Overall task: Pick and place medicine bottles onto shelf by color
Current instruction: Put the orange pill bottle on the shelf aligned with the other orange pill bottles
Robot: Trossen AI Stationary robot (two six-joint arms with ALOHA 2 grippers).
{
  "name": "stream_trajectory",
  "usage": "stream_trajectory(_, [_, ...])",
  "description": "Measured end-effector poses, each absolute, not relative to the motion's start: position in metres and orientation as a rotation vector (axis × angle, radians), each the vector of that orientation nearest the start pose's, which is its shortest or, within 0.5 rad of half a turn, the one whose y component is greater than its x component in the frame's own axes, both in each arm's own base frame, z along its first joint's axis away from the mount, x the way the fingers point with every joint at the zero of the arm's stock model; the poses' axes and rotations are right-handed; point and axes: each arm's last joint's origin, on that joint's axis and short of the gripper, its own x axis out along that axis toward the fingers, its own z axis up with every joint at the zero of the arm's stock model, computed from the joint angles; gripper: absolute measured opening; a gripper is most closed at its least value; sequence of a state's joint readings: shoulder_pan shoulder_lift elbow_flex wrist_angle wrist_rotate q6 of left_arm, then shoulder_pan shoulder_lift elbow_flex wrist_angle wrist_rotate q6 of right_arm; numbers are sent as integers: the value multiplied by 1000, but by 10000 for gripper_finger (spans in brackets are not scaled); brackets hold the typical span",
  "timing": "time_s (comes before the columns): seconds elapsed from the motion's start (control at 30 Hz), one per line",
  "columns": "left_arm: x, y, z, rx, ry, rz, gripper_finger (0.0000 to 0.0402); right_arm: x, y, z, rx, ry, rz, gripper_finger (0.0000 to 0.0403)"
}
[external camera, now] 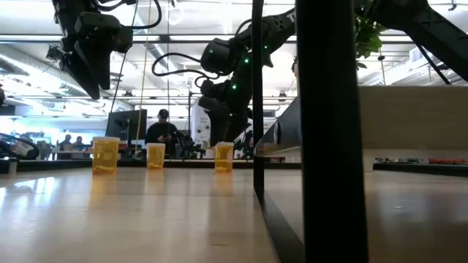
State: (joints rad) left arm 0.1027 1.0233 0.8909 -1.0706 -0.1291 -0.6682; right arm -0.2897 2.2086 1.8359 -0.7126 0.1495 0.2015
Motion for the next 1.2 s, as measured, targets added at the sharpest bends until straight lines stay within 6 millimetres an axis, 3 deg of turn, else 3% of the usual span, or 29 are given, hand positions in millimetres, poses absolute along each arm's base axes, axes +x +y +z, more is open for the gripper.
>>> stream_trajectory(0.43, [167, 21, 266, -573, 1088, 597, 293, 451, -139, 197, 271, 1051, -495, 318])
stream_trajectory(1.2, [167, 21, 266, -571, 1089, 596, 293, 449, -136, 195, 317, 1077, -526, 240])
